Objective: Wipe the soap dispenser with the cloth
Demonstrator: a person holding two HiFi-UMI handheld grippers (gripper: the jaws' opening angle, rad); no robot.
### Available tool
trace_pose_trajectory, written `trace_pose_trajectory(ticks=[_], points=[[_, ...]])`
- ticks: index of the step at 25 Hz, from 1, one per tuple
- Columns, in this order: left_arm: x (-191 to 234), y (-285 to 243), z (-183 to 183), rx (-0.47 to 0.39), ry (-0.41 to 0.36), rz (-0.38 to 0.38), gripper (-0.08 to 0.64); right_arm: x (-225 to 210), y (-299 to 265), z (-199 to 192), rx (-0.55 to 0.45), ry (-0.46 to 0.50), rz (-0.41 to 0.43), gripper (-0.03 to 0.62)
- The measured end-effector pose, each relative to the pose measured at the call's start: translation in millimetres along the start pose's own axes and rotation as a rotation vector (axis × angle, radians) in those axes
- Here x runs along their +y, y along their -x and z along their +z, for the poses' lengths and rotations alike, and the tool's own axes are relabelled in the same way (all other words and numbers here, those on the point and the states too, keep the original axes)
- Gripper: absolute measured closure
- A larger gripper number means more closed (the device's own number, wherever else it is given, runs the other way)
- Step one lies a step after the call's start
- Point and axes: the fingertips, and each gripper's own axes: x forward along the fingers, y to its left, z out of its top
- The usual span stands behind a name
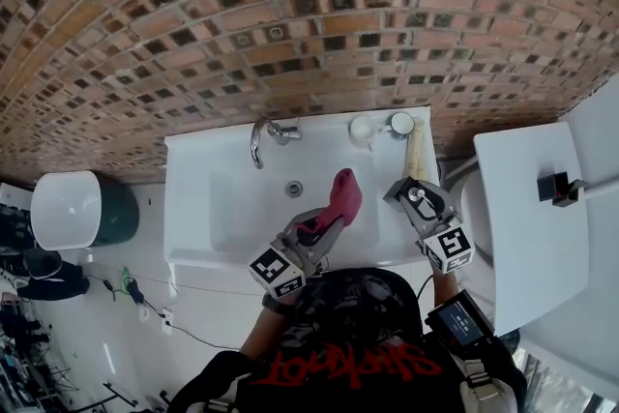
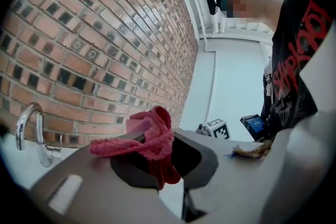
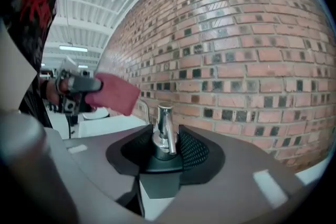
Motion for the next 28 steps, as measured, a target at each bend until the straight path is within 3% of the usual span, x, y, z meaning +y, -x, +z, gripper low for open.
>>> trace_pose_trajectory(ticks=[3, 6, 9, 12, 14, 16, 19, 25, 28], points=[[-9, -9, 6, 0.013, -0.029, -0.050, 0.520, 13, 21, 43, -0.083, -0.023, 0.066, 0.445], [-19, -17, 6, 0.060, -0.103, -0.107, 0.520, 35, 35, 68, -0.098, 0.046, 0.113, 0.445], [-24, -23, -4, 0.155, -0.273, -0.157, 0.520, 56, 50, 85, -0.082, 0.074, 0.121, 0.445], [-35, -26, -12, 0.259, -0.419, -0.234, 0.520, 69, 61, 86, -0.033, 0.176, 0.111, 0.443], [-53, -26, -5, 0.248, -0.397, -0.329, 0.520, 75, 65, 81, -0.001, 0.239, 0.095, 0.443], [-71, -29, -1, 0.244, -0.310, -0.429, 0.520, 81, 70, 77, 0.005, 0.259, 0.080, 0.443], [-86, -38, -24, 0.342, -0.199, -0.520, 0.520, 91, 80, 79, -0.001, 0.285, 0.080, 0.443], [-96, -47, -65, 0.489, -0.250, -0.520, 0.520, 114, 109, 104, -0.025, 0.368, 0.150, 0.443], [-89, -52, -80, 0.553, -0.287, -0.471, 0.520, 115, 129, 109, -0.023, 0.339, 0.164, 0.443]])
